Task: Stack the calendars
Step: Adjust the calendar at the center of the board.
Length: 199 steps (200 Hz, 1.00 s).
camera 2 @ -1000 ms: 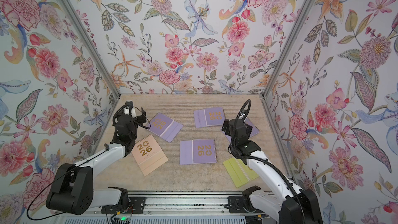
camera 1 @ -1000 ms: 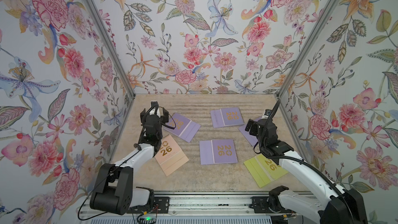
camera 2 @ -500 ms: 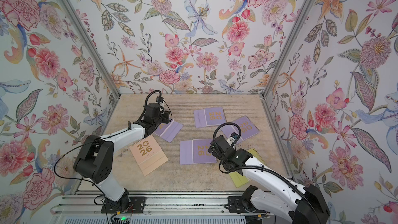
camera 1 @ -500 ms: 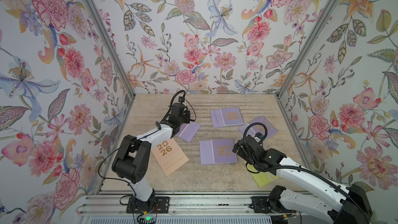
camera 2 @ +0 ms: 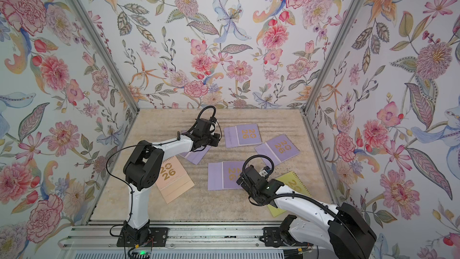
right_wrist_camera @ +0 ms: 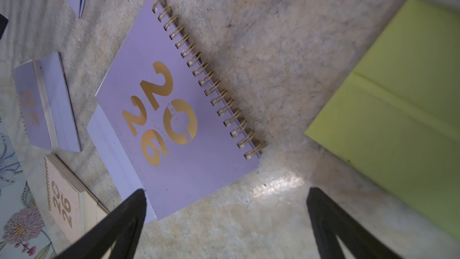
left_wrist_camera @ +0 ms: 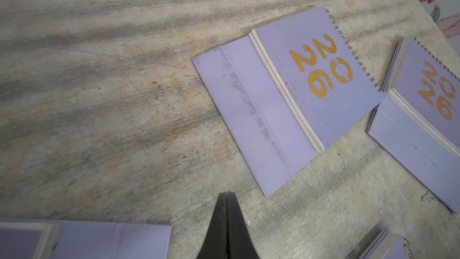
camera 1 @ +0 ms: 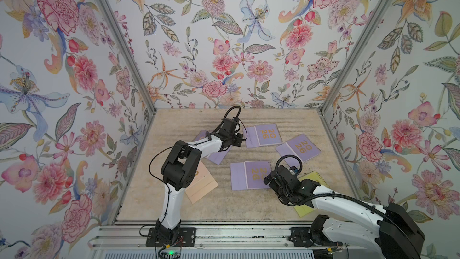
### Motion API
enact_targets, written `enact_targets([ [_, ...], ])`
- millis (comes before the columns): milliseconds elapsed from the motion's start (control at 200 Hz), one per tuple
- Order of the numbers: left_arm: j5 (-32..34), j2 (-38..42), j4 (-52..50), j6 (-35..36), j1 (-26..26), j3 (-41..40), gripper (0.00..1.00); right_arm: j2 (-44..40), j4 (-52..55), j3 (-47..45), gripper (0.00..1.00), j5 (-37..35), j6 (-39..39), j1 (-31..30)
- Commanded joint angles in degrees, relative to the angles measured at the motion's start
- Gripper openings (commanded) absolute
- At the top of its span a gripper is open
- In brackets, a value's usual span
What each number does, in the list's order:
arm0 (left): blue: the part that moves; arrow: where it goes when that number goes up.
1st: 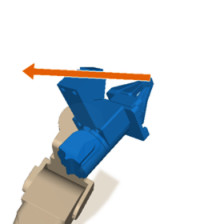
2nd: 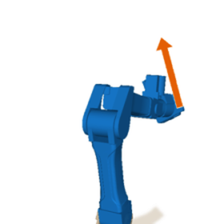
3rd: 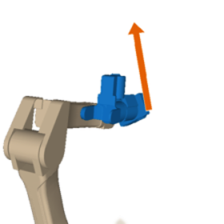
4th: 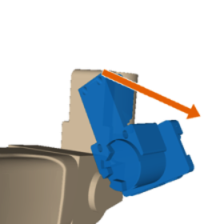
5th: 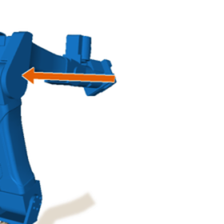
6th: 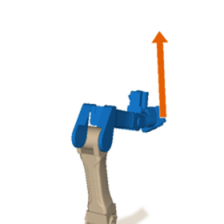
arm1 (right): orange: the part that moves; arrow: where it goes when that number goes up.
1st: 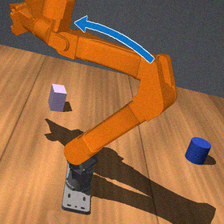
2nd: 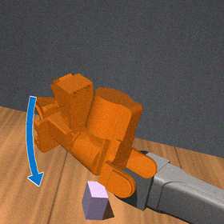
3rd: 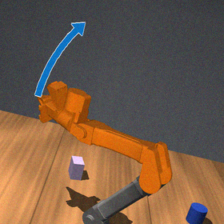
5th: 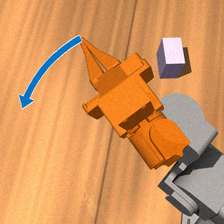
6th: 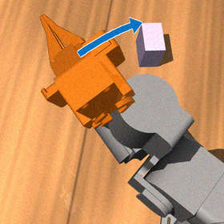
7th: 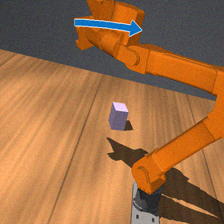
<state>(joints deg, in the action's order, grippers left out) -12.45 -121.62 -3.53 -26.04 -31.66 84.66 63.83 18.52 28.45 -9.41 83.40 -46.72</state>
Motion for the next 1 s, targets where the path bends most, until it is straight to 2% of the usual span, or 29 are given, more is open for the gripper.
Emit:
enact_targets([
  [0,-2.99,-2.59,-6.06,-0.83,-0.68,3.68,0.01,0.72,-5.66,-1.86,0.99,2.90,2.91,0.92],
  [150,-4.24,-4.29,-9.83,-1.20,-1.13,5.33,0.00,2.67,-9.80,-3.02,0.99,5.23,2.91,1.88],
  [405,-5.89,-4.68,-12.80,-1.09,-1.84,3.72,0.00,8.59,-16.71,-3.22,0.99,7.89,2.42,2.61],
  [991,-10.32,-0.20,-14.50,-1.79,-2.88,-7.86,0.00,11.05,-19.32,-4.47,0.99,10.79,-2.79,8.19],
])
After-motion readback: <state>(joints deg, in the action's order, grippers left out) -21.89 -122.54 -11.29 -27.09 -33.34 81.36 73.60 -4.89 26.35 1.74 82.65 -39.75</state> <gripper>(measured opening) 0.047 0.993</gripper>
